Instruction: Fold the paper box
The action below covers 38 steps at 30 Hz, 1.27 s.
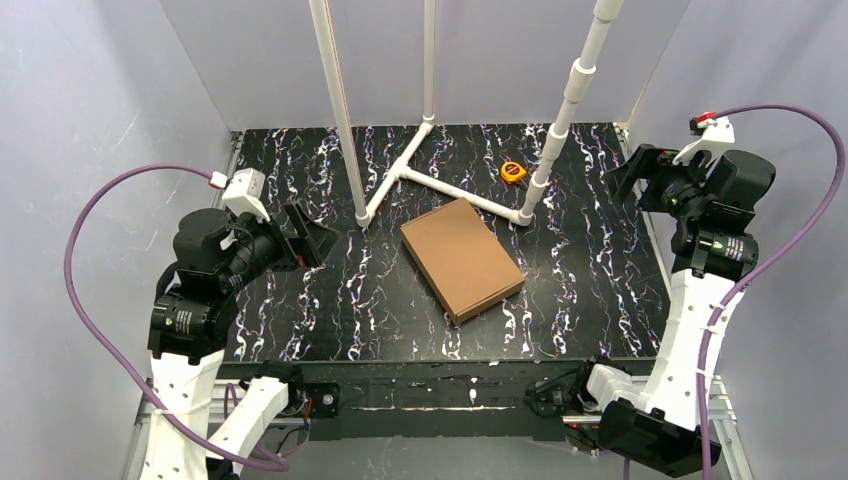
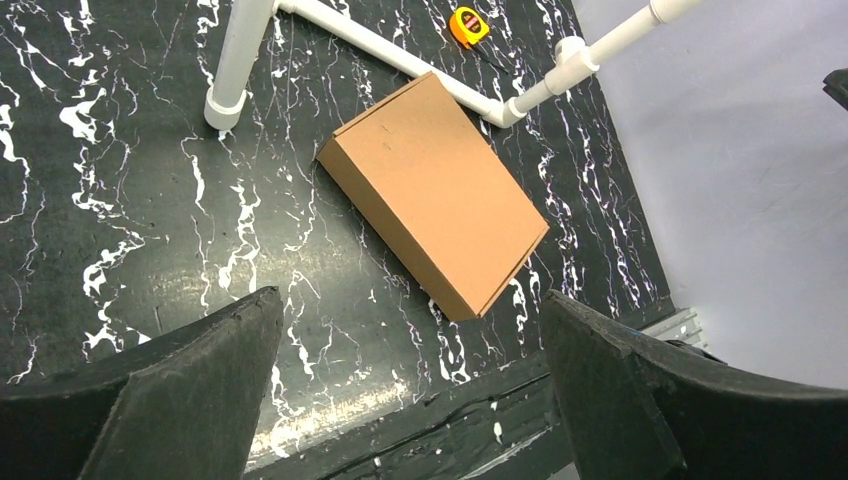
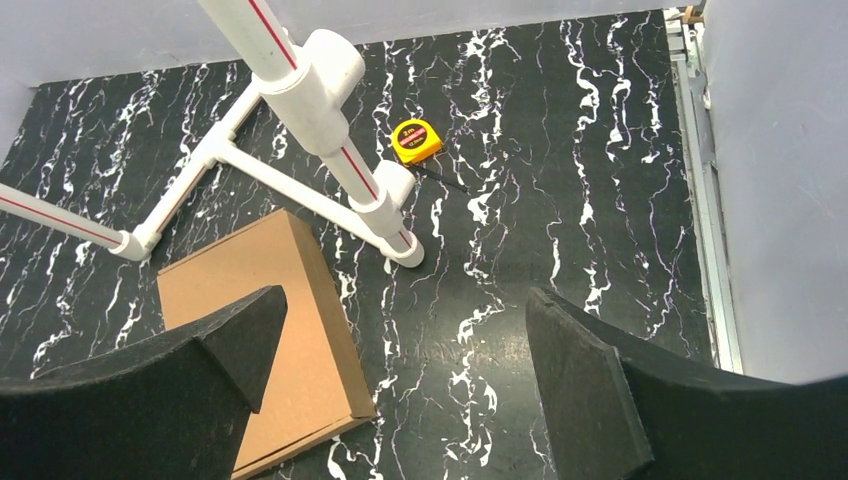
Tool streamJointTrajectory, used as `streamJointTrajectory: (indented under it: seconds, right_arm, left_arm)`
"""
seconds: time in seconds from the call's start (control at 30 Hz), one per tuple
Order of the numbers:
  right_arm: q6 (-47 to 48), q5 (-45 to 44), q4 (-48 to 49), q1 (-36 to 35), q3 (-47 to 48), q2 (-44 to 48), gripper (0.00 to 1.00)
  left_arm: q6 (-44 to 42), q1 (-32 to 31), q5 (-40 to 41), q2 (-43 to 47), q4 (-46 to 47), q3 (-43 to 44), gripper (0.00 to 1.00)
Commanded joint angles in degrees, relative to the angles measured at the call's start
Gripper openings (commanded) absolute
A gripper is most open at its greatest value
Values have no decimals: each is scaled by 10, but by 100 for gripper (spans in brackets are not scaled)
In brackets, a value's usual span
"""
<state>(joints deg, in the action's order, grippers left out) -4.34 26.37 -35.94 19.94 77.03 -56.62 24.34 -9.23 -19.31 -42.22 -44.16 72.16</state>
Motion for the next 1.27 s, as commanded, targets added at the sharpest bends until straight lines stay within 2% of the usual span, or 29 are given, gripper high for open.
streamJointTrajectory:
  seconds: [0.0,0.67,1.23]
  right_arm:
    - [-5,33,26,9,2,7,98]
    - [-1,55,32,26,-11,17,99]
    - [-9,26,38,26,-38,33,98]
  left_arm:
    - [-18,-3,8,3,-6,12,98]
    - [-42,-9,33,10,-12,-7,98]
    - [-32,-9,19,26,7,-51,98]
